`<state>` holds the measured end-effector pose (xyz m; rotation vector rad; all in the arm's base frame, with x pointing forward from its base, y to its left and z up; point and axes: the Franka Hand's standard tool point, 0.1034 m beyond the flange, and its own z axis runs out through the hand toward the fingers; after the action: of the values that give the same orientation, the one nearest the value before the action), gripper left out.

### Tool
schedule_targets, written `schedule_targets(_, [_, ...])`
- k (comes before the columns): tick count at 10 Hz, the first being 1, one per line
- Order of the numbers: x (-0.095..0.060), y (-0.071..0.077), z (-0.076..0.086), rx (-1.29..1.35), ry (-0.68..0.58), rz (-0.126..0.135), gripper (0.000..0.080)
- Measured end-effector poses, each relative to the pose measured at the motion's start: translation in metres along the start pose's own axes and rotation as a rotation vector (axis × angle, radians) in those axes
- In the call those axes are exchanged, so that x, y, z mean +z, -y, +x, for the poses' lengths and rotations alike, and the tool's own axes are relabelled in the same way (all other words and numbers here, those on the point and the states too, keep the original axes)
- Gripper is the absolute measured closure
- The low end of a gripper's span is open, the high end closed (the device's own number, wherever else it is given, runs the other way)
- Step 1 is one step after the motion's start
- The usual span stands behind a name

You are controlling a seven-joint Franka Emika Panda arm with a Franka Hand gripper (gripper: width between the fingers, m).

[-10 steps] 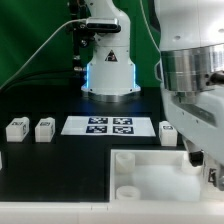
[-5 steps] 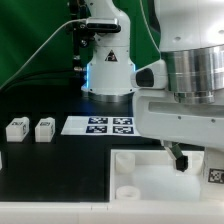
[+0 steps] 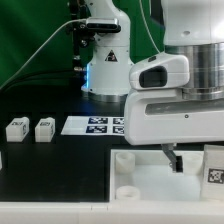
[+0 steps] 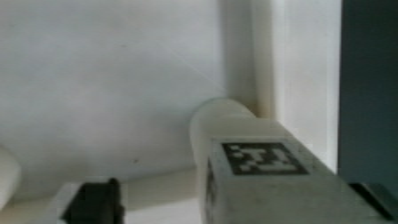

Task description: Assemble one leg

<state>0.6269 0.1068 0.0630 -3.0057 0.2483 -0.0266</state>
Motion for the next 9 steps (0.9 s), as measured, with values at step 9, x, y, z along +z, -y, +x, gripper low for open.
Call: schedule_targets(9, [0.0009, 0.0069, 0.0081, 1.243, 0.098, -0.061, 0.0509])
